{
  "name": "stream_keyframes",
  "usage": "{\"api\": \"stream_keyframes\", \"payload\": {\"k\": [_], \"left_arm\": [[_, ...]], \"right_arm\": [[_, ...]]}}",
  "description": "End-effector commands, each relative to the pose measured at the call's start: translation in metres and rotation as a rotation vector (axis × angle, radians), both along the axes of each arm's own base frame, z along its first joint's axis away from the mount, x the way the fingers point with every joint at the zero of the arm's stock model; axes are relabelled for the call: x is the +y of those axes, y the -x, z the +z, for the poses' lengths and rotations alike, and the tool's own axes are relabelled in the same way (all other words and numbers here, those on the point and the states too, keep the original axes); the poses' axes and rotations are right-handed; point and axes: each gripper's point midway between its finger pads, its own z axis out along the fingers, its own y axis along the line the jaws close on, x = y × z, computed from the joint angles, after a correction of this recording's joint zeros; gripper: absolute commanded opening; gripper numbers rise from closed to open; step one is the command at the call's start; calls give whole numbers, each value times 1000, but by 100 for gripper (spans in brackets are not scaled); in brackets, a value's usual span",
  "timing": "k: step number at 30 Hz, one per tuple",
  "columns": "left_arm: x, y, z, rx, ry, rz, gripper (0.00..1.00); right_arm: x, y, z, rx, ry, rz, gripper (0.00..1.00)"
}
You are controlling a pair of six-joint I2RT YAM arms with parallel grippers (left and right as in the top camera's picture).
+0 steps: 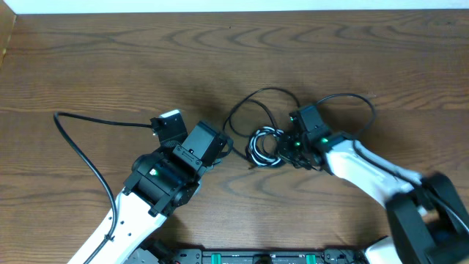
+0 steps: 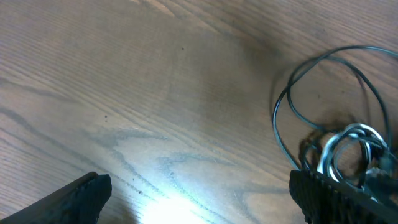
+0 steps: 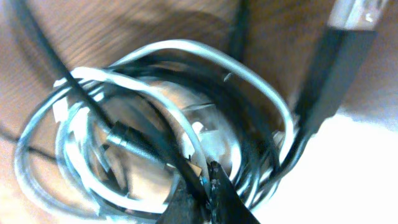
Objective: Untangle cables
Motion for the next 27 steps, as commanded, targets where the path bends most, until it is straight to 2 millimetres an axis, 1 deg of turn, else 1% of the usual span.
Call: {"api": "stream_keyframes", "payload": {"k": [1, 2, 5, 8, 10, 12, 15, 18, 22, 26, 27], "left_arm": [[5, -1, 1, -6, -25, 14, 98], [5, -1, 1, -6, -25, 14, 98], [5, -2, 1, -6, -24, 13, 98], [5, -1, 0, -6, -24, 14, 98], [5, -1, 1, -6, -24, 14, 98], [4, -1, 0, -1, -16, 10, 98], [-7, 2, -4, 26, 38, -13, 98], [-29, 3, -6, 58, 150, -59, 98], [-54, -1, -4, 61, 264, -106, 98], [-69, -4, -6, 74, 321, -130, 100], [-73, -5, -7, 80, 331, -136, 98]], "right_arm": [[-1, 0, 42, -115, -37, 68, 1], [-2, 4, 56, -136, -52, 70, 1], [-5, 10, 77, -174, -72, 70, 1], [-7, 13, 90, -202, -84, 70, 1], [-8, 14, 95, -218, -87, 73, 1], [-8, 14, 96, -223, -86, 71, 1], [-9, 13, 95, -221, -83, 68, 1], [-9, 12, 95, -222, -84, 60, 1], [-9, 13, 95, -210, -87, 47, 1], [-11, 16, 93, -197, -80, 47, 1], [-11, 16, 92, -194, -79, 47, 1]]}}
